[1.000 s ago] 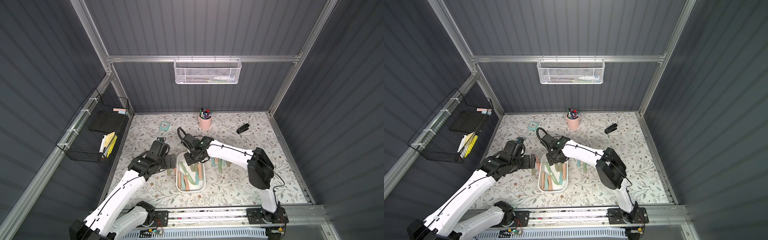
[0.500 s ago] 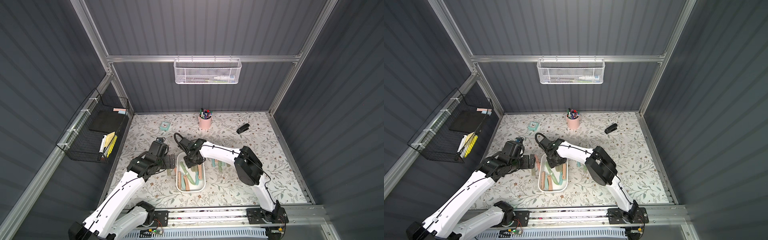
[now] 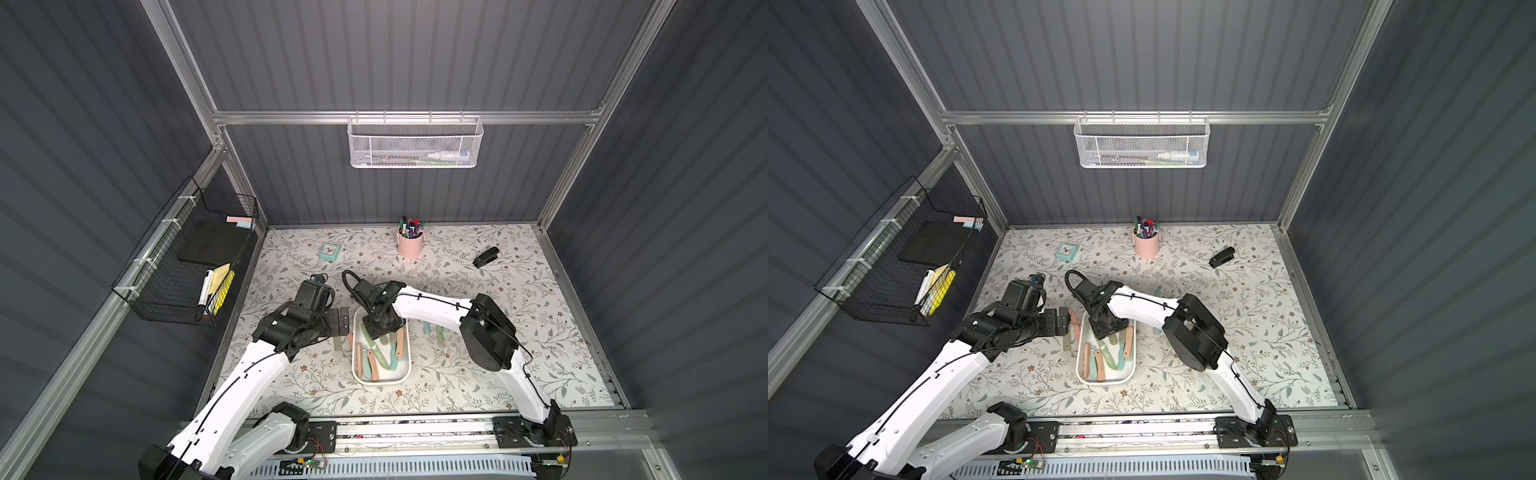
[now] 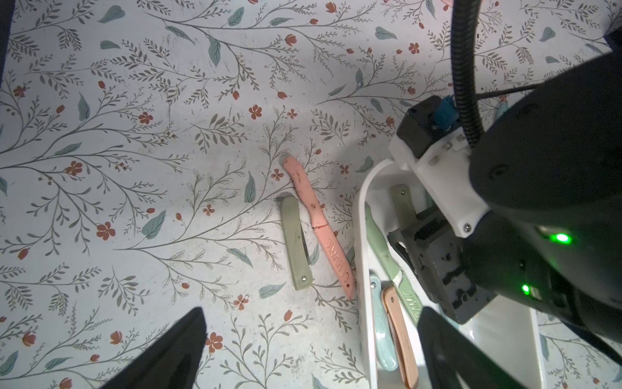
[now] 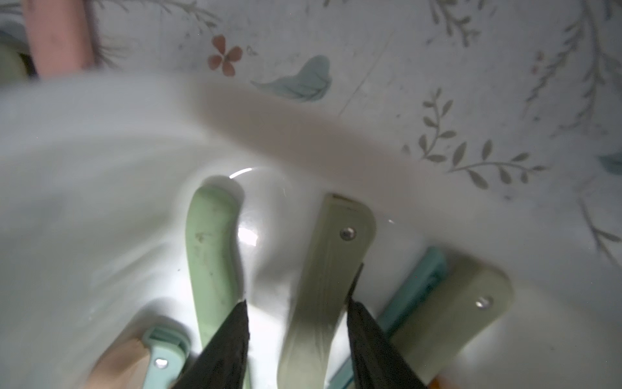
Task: Take the fruit knife out of the storage box
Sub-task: Pick up the fruit knife from the storage box.
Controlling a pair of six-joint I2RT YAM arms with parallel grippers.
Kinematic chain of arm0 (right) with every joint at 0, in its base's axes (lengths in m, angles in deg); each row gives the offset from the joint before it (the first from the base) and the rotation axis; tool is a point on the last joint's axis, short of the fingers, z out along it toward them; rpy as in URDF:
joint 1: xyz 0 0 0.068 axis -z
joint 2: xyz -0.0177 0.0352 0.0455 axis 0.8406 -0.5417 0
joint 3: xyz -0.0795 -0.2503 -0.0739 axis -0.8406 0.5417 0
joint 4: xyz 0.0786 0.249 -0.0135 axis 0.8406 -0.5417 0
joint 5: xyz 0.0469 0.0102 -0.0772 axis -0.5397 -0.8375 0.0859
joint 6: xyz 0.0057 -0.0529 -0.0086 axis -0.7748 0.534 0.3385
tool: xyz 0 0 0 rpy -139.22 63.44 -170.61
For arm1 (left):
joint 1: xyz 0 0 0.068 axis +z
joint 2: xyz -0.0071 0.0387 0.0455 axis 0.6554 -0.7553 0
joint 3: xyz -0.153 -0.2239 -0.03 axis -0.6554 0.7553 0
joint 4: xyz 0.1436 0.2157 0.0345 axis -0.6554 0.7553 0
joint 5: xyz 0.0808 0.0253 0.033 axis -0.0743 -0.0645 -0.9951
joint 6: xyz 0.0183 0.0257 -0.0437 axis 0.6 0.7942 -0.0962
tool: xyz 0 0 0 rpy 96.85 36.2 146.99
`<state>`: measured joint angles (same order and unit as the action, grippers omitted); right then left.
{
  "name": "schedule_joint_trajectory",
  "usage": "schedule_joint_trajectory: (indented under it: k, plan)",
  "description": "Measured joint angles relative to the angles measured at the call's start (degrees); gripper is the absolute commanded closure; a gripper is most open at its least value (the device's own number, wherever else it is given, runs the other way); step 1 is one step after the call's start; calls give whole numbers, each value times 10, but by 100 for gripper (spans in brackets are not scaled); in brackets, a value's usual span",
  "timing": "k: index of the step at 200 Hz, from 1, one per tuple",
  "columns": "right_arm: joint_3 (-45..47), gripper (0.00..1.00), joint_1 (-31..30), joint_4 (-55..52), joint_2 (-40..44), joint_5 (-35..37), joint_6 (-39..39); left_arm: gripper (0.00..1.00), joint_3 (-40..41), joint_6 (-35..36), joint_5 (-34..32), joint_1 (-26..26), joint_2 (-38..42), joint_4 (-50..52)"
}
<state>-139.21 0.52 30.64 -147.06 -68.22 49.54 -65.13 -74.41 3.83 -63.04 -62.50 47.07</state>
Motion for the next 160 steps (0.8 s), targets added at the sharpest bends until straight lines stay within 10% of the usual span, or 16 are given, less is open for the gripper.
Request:
schedule_joint_trajectory:
  k: [66, 160]
  plan:
    - [-57, 51, -4, -57, -39, 4, -7, 1, 0, 0, 6, 6, 0, 0]
    - [-74, 79, -8, -87, -48, 22, -17, 1, 0, 0, 12, 9, -2, -1]
